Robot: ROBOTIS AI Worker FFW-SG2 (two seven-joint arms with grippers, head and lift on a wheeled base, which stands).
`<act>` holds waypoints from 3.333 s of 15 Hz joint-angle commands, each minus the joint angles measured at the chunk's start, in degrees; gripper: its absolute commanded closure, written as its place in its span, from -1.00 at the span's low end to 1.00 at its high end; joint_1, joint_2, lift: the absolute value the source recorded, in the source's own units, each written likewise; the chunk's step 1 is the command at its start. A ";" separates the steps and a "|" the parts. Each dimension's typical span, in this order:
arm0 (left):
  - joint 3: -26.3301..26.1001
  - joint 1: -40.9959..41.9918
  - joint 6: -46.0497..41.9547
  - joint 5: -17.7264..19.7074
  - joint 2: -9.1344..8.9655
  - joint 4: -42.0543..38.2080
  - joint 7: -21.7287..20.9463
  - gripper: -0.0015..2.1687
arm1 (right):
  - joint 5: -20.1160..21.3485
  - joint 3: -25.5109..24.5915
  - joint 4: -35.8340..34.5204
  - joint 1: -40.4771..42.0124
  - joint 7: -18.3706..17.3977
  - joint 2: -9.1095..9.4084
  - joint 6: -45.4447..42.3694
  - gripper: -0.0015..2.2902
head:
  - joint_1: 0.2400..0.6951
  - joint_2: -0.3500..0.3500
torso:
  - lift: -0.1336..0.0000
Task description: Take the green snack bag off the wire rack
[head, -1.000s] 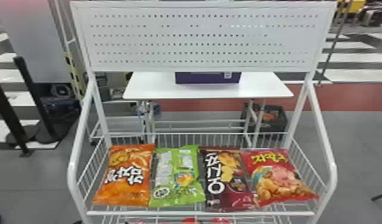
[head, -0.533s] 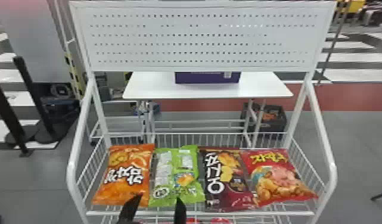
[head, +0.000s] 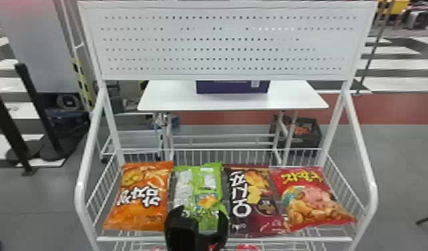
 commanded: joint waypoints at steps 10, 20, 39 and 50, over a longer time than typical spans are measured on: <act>0.29 -2.42 1.46 0.51 -0.60 3.47 0.13 0.34 | 0.00 0.01 -0.14 -0.22 0.00 -0.07 0.01 -0.85 | 0.14 0.00 | 1.00; -0.06 4.88 2.87 0.60 3.27 -13.14 -0.49 0.37 | 0.00 0.10 -0.23 -0.39 0.00 -0.24 -0.17 -0.85 | 0.14 0.00 | 1.00; 18.49 42.23 -20.69 -1.51 16.10 -37.84 1.71 0.36 | 0.00 1.33 0.30 -1.53 0.00 -1.03 0.54 -0.85 | 0.14 0.00 | 1.00; 20.60 49.96 -27.01 -2.04 16.89 -38.19 1.97 0.37 | -0.44 1.41 1.18 -2.06 -0.09 -1.03 0.36 -0.85 | 0.14 0.00 | 1.00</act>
